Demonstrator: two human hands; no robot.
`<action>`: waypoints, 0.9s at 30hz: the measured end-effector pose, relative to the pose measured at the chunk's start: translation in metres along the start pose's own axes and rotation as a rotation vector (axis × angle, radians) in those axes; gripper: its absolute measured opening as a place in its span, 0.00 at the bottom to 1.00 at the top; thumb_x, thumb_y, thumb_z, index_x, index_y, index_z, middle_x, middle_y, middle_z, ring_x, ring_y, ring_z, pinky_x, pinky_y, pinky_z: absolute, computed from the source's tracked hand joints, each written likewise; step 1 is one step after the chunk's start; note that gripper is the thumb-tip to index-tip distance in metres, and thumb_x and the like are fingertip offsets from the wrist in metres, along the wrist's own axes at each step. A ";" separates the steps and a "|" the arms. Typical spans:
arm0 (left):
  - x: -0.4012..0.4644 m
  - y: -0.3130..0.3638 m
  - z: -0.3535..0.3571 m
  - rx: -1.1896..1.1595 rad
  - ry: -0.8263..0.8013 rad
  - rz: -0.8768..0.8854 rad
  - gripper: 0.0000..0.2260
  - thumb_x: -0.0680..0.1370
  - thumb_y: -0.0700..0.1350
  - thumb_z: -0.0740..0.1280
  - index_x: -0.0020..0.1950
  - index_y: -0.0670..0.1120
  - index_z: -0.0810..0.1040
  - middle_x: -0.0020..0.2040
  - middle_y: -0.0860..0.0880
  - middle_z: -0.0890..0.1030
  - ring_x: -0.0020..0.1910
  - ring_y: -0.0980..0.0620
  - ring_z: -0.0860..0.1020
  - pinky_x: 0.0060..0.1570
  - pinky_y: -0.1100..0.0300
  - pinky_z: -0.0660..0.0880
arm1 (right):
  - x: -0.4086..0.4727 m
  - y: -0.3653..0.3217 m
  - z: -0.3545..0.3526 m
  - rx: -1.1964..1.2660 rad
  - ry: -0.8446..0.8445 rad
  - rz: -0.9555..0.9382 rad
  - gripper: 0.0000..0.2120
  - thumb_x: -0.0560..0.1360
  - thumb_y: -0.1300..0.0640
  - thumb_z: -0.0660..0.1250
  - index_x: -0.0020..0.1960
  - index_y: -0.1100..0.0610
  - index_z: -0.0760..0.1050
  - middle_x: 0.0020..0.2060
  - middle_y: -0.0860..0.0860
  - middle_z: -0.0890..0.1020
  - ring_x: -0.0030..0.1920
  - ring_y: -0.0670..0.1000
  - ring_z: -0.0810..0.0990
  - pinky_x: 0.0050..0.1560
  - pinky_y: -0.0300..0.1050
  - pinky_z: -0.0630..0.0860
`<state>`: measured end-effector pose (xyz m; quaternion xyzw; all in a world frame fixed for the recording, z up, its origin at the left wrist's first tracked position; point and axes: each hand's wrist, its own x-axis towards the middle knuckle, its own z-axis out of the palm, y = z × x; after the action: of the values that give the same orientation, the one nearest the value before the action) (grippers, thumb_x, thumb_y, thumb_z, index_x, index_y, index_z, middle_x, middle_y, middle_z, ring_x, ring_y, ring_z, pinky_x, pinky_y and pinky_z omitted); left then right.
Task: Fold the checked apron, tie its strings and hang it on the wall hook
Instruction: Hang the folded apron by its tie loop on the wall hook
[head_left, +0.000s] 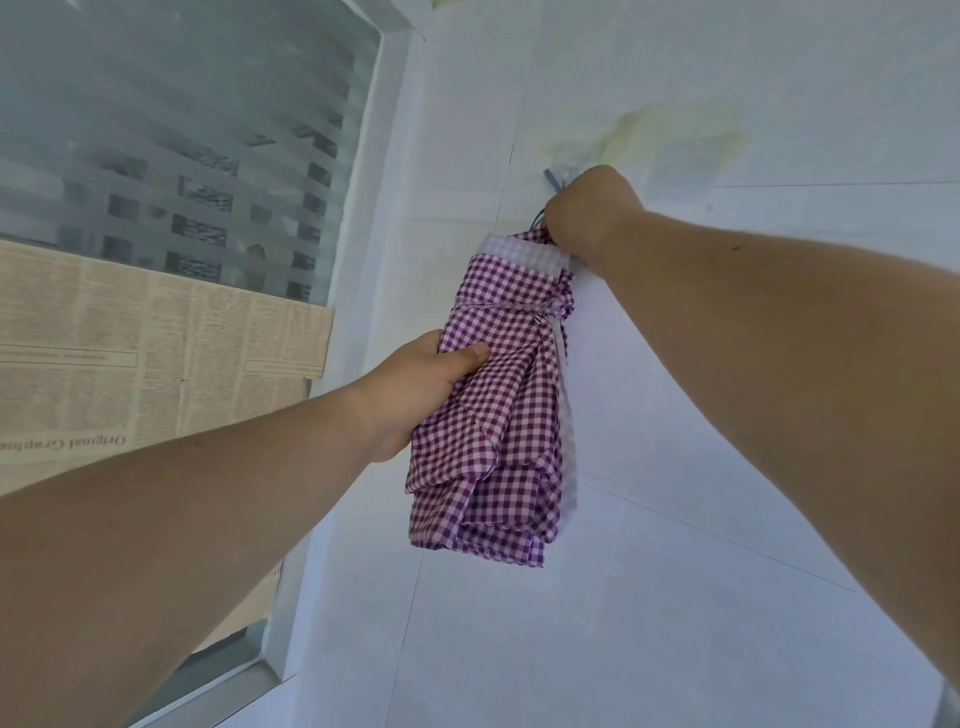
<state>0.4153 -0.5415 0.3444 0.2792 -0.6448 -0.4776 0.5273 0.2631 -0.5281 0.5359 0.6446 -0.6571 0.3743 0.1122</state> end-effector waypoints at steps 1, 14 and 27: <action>0.000 0.000 0.000 0.004 0.004 -0.004 0.15 0.84 0.56 0.68 0.68 0.53 0.80 0.58 0.52 0.88 0.58 0.49 0.86 0.66 0.48 0.79 | -0.002 0.001 -0.001 0.050 0.043 -0.019 0.23 0.81 0.60 0.61 0.77 0.55 0.69 0.67 0.59 0.78 0.60 0.57 0.80 0.31 0.42 0.70; 0.000 -0.019 0.001 -0.054 0.015 -0.091 0.22 0.81 0.60 0.70 0.72 0.52 0.78 0.60 0.51 0.87 0.59 0.47 0.85 0.67 0.46 0.78 | -0.020 0.006 0.000 0.038 -0.072 -0.015 0.08 0.83 0.59 0.62 0.51 0.63 0.77 0.50 0.58 0.87 0.47 0.56 0.85 0.52 0.51 0.84; -0.044 -0.045 0.000 -0.136 -0.200 -0.283 0.21 0.82 0.55 0.70 0.72 0.49 0.78 0.64 0.45 0.85 0.63 0.43 0.84 0.65 0.44 0.79 | -0.111 0.083 0.070 0.599 -0.619 0.232 0.21 0.76 0.50 0.77 0.65 0.51 0.74 0.62 0.50 0.82 0.62 0.54 0.81 0.65 0.54 0.76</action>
<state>0.4220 -0.5210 0.2849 0.2819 -0.6148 -0.6148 0.4057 0.2251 -0.4969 0.3879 0.6524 -0.5904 0.3476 -0.3240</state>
